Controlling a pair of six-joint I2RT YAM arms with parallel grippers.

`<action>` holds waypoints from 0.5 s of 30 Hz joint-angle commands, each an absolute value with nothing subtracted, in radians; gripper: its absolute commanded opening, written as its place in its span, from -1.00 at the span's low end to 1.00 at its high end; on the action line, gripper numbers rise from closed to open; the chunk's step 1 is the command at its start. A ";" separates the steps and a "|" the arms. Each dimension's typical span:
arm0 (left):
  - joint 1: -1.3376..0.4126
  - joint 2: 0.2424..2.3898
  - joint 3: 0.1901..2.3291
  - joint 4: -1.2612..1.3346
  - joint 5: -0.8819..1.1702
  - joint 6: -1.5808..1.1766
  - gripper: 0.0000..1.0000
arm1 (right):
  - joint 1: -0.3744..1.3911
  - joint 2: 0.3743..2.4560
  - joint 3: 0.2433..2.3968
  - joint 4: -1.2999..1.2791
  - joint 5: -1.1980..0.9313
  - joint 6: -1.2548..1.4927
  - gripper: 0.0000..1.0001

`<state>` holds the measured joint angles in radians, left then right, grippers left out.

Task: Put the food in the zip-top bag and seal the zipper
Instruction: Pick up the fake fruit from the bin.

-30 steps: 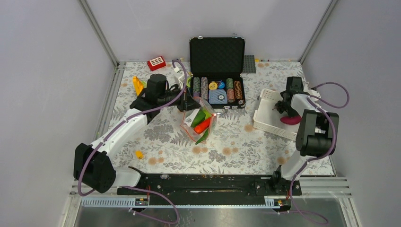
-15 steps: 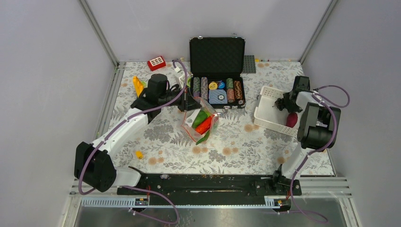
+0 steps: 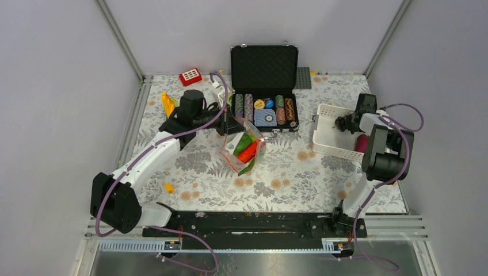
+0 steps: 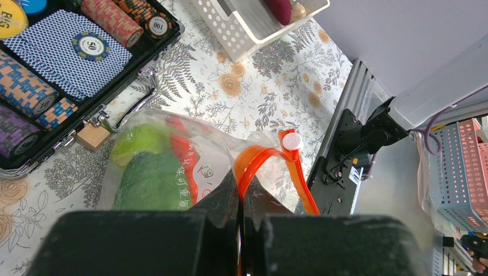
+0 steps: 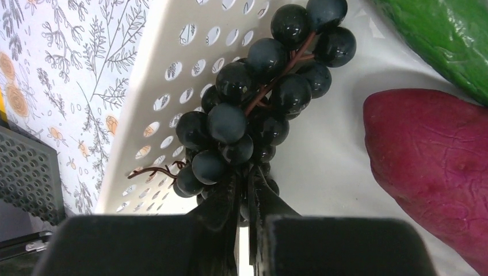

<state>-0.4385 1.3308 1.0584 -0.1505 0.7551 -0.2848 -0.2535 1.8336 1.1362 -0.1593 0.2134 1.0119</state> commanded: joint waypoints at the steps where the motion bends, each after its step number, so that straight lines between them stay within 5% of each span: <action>1: -0.440 1.300 1.098 -0.102 0.747 -0.270 -1.00 | -0.252 1.796 1.098 -0.073 0.182 0.953 -1.00; 15: -0.439 1.312 1.088 -0.080 0.752 -0.274 -1.00 | -0.252 1.439 0.878 0.053 0.040 0.781 -1.00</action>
